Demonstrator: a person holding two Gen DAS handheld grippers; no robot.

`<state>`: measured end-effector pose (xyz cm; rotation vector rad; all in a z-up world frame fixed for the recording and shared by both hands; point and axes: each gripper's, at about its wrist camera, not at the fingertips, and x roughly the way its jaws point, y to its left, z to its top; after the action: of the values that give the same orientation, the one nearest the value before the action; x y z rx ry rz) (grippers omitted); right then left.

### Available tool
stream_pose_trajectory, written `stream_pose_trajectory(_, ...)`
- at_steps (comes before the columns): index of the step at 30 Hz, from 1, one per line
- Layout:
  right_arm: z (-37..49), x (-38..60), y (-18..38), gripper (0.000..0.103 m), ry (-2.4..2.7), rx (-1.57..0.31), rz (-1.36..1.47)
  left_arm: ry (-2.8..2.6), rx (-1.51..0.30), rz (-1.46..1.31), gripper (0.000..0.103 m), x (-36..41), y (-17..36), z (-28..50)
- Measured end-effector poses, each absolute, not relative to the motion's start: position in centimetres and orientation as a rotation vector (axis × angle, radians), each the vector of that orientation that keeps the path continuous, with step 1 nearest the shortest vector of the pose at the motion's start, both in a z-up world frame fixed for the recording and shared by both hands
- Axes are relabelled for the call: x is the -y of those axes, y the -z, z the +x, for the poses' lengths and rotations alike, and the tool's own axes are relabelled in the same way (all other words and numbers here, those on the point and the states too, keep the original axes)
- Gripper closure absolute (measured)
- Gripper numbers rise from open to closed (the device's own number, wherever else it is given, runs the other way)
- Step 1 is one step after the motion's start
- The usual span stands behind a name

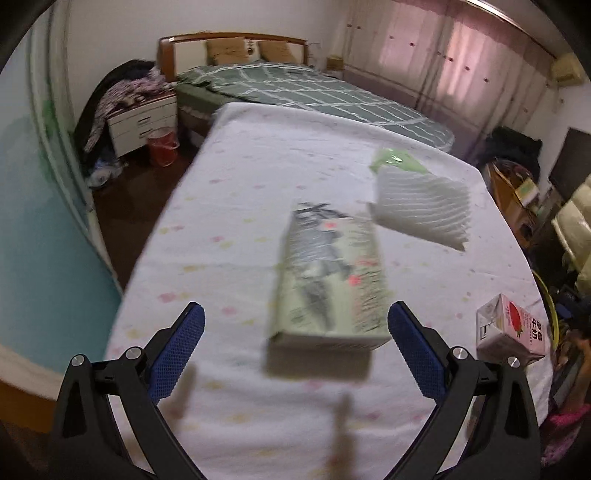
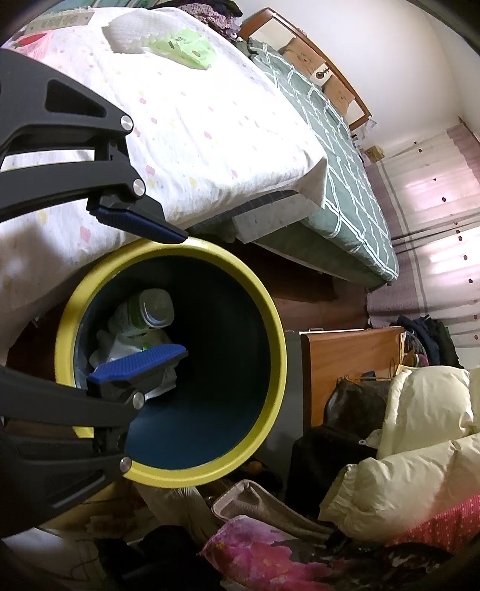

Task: Collect trash
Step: 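Grasp the flower-printed tea box with the left tool and lift it, then carry the tea box over the bin and open the left tool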

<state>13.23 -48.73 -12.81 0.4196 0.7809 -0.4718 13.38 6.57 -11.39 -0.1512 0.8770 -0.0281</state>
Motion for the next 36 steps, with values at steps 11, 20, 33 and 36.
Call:
stream_pose_trajectory(11, 13.4, 48.7, 13.0, 0.048, 0.444, -0.778, 0.432, -0.002, -0.974, -0.066, 0.007, -2.8, 13.2, 19.8)
stream_pose_trajectory(20, 13.6, 49.0, 13.2, 0.048, 0.414, -0.782, 0.454, -0.013, -1.02, -0.033, 0.031, -1.7, 14.5, 21.5)
stream_pose_trajectory(33, 11.2, 50.0, 12.6, 0.048, 0.413, -0.734, 0.454, 0.141, -0.892, 0.027, 0.031, 4.1, 7.9, 19.6)
stream_pose_trajectory(36, 10.3, 51.1, 12.5, 0.048, 0.433, -0.72, 0.466, 0.216, -0.862, 0.047, 0.031, 7.2, 6.0, 19.7)
